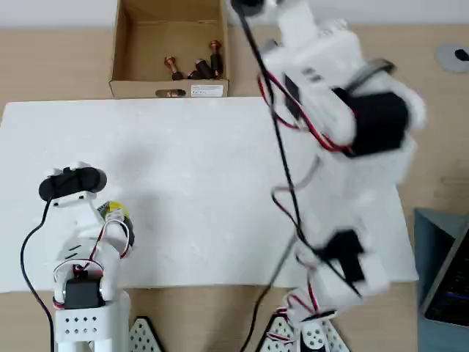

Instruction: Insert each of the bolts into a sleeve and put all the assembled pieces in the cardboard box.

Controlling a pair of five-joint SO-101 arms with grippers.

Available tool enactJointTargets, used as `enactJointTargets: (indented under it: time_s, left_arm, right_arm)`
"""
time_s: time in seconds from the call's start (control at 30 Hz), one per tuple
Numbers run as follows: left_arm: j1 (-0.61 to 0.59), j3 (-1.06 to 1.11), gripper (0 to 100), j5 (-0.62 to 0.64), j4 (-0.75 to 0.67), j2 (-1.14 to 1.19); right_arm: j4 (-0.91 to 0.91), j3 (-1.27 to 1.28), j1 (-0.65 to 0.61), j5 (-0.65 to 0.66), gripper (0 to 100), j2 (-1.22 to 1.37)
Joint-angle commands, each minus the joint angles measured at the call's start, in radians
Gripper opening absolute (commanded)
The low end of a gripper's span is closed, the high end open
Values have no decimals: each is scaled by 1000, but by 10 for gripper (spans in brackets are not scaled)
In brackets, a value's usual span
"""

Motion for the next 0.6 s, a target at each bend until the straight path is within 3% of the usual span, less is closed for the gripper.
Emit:
enactJointTargets:
  time_s: [0.0,0.33,0.5,0.57]
  left_arm:
    - [2,5,3,-2,-17,-7]
    - [2,5,3,-2,-17,-7]
    - [2,5,3,-2,-17,-7]
    - [2,5,3,-2,-17,-7]
  right_arm:
    - [20,341,45,-9,145,-248]
    - [-143,1069,131,-9,143,-625]
    - [-239,1302,140,-9,10,-777]
    - [-247,1377,140,-9,19,-831]
